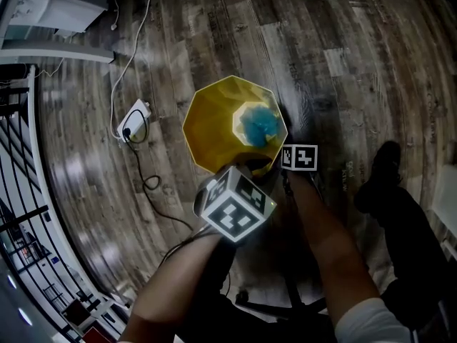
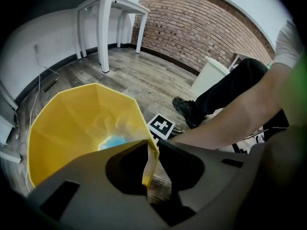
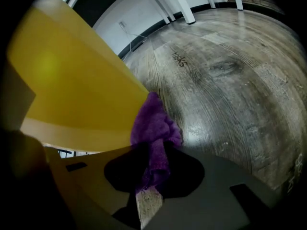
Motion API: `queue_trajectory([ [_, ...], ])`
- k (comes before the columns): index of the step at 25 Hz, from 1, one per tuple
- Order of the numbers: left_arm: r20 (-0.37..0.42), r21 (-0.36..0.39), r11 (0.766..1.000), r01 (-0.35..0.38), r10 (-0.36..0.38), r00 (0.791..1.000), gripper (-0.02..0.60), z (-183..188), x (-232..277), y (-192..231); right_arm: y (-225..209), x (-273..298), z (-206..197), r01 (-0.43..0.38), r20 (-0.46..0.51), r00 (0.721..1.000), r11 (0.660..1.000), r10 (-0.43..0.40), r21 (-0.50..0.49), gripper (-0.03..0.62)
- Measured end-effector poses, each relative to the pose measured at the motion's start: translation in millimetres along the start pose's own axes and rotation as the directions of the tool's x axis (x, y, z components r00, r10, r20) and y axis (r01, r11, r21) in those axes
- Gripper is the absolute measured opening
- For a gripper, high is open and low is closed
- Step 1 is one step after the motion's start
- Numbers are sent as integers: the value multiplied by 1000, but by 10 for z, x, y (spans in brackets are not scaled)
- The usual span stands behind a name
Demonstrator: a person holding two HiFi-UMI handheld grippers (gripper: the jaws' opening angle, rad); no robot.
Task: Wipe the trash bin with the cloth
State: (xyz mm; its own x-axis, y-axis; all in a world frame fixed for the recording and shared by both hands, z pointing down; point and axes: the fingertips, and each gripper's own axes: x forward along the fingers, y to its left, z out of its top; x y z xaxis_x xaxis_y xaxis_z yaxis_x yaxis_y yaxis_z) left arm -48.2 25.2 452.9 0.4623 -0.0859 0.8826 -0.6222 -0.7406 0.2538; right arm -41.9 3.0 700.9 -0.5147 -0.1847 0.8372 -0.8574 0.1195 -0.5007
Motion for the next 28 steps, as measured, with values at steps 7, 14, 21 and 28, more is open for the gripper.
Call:
queue_trajectory([
  [7, -3, 213, 977, -12, 13, 1000, 167, -78, -218, -21, 17, -462, 98, -36, 72, 997, 999, 33, 31, 89],
  [14, -123, 318, 946, -60, 104, 987, 172, -565, -339, 240, 185, -1171, 71, -112, 159, 982, 991, 101, 66, 89],
  [21, -184, 299, 954, -31, 90, 979, 169, -764, -219, 237, 479, -1606, -99, -188, 218, 963, 976, 160, 112, 89],
  [28, -209, 297, 954, -35, 101, 973, 80, -762, -192, 303, 875, -2085, 44, -293, 328, 914, 947, 238, 131, 89],
])
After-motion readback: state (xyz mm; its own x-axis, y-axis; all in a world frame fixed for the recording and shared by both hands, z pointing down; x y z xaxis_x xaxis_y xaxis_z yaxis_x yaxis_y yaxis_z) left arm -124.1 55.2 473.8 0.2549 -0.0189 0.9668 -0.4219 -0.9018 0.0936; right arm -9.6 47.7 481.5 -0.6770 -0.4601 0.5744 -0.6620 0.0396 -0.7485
